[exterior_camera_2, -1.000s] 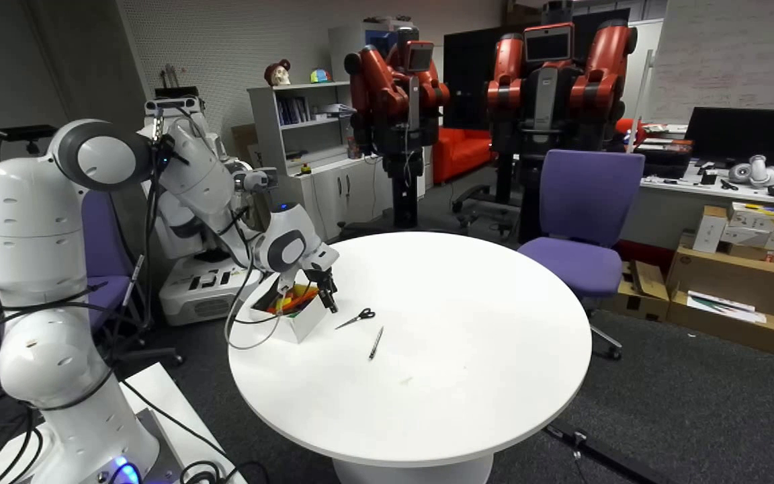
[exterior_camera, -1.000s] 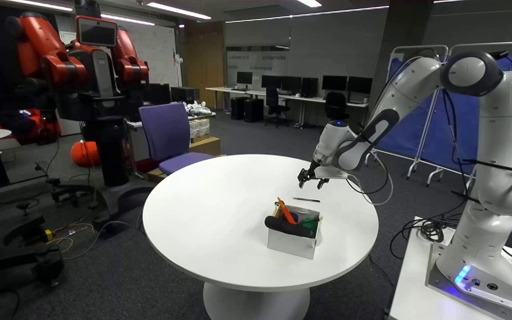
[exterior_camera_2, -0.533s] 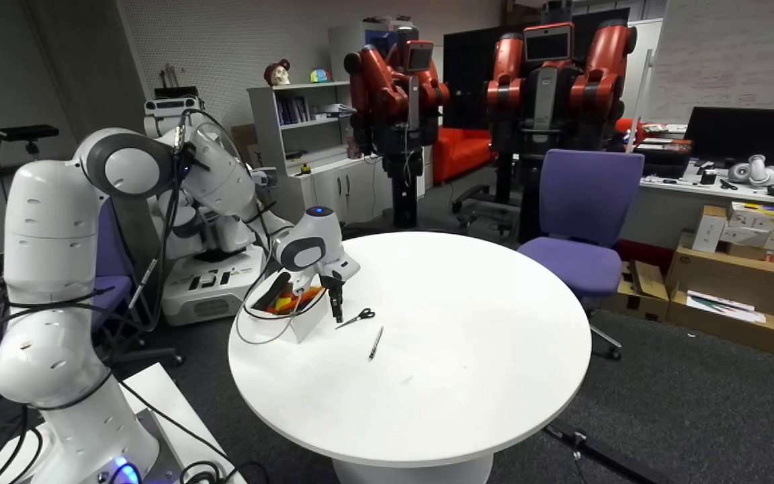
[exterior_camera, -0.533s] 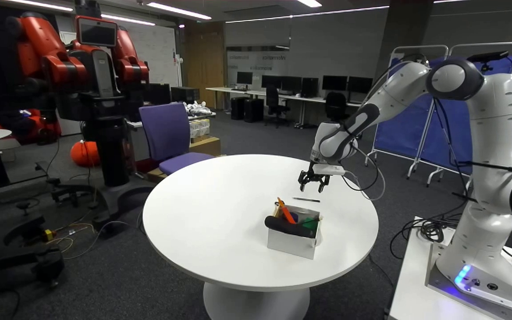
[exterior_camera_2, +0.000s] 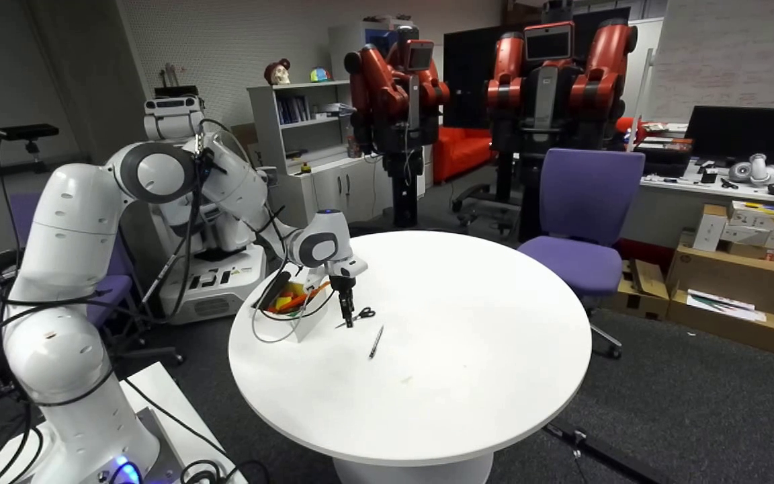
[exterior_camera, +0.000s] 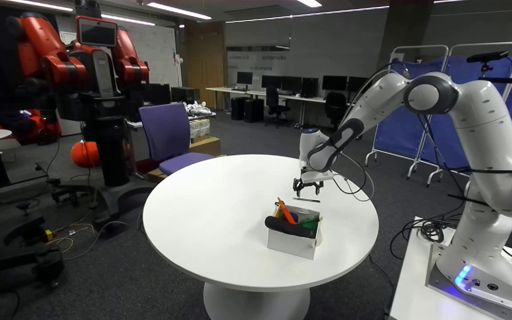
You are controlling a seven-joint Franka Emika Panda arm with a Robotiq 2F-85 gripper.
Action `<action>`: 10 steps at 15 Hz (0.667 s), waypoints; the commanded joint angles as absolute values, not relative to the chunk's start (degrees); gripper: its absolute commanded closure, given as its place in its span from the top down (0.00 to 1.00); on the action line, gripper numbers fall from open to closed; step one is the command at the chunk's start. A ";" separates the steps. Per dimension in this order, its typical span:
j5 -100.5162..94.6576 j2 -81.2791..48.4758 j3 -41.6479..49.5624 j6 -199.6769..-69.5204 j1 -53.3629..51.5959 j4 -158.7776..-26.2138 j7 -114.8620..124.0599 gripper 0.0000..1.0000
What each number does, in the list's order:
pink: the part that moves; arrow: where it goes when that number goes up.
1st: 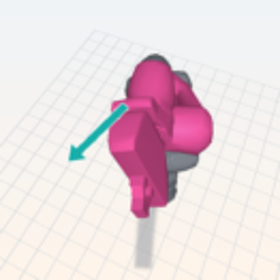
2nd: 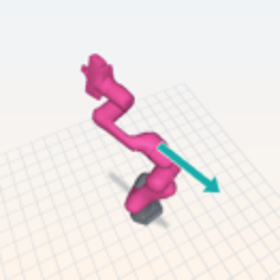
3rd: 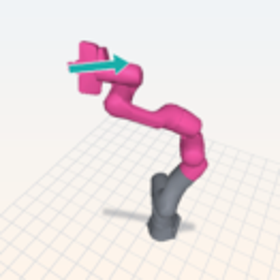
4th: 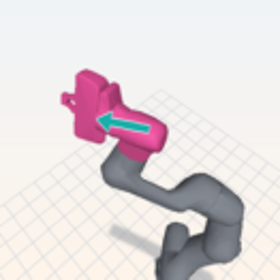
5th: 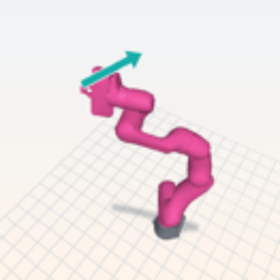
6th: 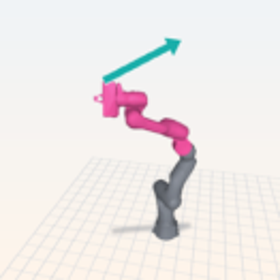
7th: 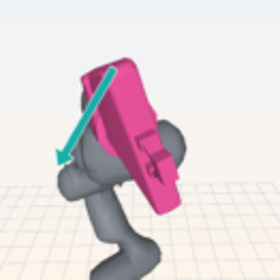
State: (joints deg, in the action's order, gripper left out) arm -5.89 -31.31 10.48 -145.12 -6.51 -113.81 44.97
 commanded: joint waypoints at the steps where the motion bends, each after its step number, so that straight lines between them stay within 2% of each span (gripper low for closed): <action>1: -9.59 -37.88 12.87 -143.09 -10.94 -106.97 49.82 1.00; 10: -8.05 -40.98 10.46 -143.22 -10.08 -101.64 41.67 1.00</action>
